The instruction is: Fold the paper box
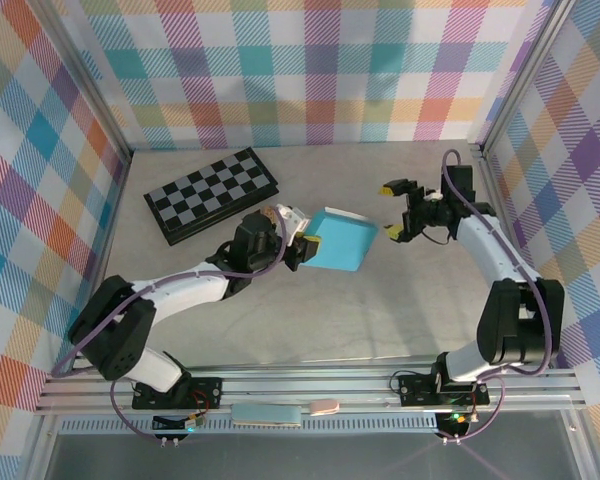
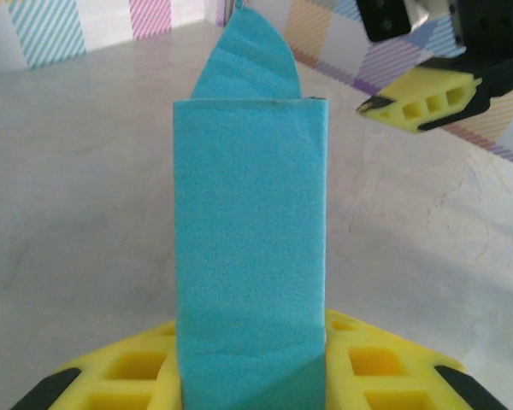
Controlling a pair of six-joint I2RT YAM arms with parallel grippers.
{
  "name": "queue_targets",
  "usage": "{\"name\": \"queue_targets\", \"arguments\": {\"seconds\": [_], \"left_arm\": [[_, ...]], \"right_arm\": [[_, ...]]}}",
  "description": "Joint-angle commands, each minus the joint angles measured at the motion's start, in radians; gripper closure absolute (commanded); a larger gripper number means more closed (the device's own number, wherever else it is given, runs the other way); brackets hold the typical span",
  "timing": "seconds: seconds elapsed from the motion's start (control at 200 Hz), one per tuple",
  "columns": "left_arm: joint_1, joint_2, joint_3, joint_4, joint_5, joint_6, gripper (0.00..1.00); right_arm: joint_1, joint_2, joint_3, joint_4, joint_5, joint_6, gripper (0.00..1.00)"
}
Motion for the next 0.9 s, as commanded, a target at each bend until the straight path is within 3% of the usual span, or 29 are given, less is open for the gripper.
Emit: {"name": "queue_targets", "arguments": {"seconds": [0.0, 0.15, 0.24, 0.365, 0.54, 0.895], "left_arm": [[0.015, 0.072, -0.030, 0.113, -0.029, 0.056, 0.93], [0.015, 0.122, -0.050, 0.199, -0.032, 0.051, 0.93], [0.017, 0.157, -0.054, 0.234, -0.027, 0.053, 0.93], [0.018, 0.188, -0.046, 0.262, -0.010, 0.049, 0.93], [0.026, 0.208, -0.045, 0.262, 0.011, 0.042, 0.93], [0.039, 0.252, -0.046, 0.277, 0.019, 0.005, 0.92]], "right_arm": [[0.003, 0.070, 0.037, 0.102, -0.063, 0.161, 0.11], [0.028, 0.092, 0.059, 0.043, -0.090, 0.205, 0.11], [0.033, 0.030, 0.056, -0.083, -0.016, 0.149, 0.11], [0.039, 0.045, -0.011, 0.077, -0.027, 0.210, 0.11], [0.073, 0.149, 0.114, 0.124, -0.015, 0.176, 0.12], [0.160, 0.184, 0.017, 0.221, 0.006, 0.234, 0.36]]}}
